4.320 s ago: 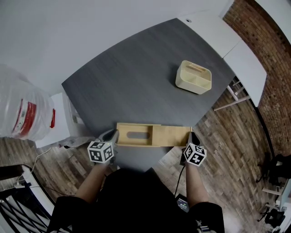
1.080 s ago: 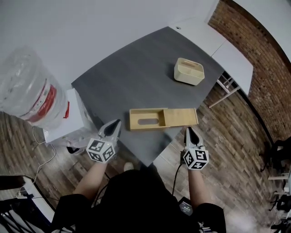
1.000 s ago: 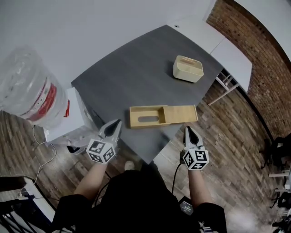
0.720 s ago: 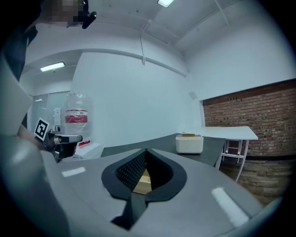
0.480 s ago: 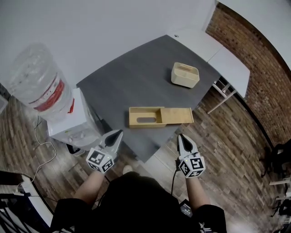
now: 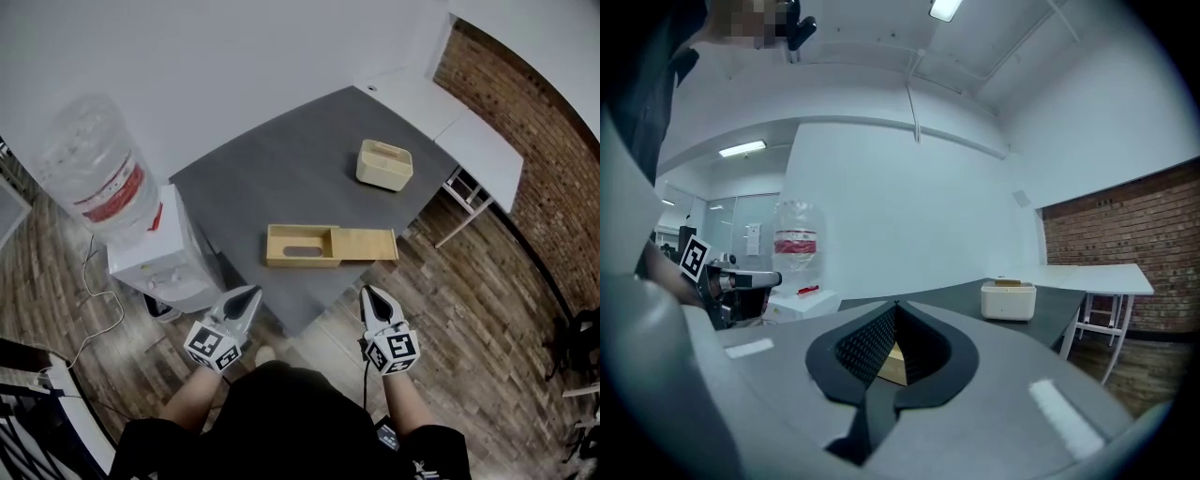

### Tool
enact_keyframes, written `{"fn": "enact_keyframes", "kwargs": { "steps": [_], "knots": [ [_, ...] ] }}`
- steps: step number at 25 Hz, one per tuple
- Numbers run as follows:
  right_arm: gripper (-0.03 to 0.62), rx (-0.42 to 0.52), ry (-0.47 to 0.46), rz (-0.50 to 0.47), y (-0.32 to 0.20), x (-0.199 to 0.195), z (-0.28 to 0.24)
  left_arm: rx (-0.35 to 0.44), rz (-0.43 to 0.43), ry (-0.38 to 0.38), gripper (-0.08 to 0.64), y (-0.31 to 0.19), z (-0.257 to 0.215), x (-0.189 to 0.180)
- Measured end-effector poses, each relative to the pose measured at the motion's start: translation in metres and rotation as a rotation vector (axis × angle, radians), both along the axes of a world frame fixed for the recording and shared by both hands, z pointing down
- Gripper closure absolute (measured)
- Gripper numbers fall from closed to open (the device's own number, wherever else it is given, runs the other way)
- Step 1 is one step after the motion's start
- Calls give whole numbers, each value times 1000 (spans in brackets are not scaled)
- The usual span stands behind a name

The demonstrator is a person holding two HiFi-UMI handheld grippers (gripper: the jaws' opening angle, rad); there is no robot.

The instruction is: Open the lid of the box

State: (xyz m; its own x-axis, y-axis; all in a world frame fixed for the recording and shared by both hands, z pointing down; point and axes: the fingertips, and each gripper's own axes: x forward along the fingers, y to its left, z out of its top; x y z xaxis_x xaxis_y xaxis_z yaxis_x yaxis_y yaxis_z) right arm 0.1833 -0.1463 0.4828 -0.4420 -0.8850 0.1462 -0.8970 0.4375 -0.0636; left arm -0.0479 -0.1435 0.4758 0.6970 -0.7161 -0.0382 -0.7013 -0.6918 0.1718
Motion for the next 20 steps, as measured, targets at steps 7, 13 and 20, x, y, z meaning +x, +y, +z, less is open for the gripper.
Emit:
{"fn": "enact_keyframes", "kwargs": {
  "steps": [7, 13, 20],
  "knots": [
    [591, -7, -17, -13, -8, 7, -3, 17, 0, -2, 560, -3, -4, 7],
    [591, -14, -14, -33, -9, 7, 0, 2, -18, 5, 560, -6, -1, 6],
    [591, -28, -15, -30, -12, 11, 6, -12, -19, 4, 560, -11, 4, 8]
  ]
}}
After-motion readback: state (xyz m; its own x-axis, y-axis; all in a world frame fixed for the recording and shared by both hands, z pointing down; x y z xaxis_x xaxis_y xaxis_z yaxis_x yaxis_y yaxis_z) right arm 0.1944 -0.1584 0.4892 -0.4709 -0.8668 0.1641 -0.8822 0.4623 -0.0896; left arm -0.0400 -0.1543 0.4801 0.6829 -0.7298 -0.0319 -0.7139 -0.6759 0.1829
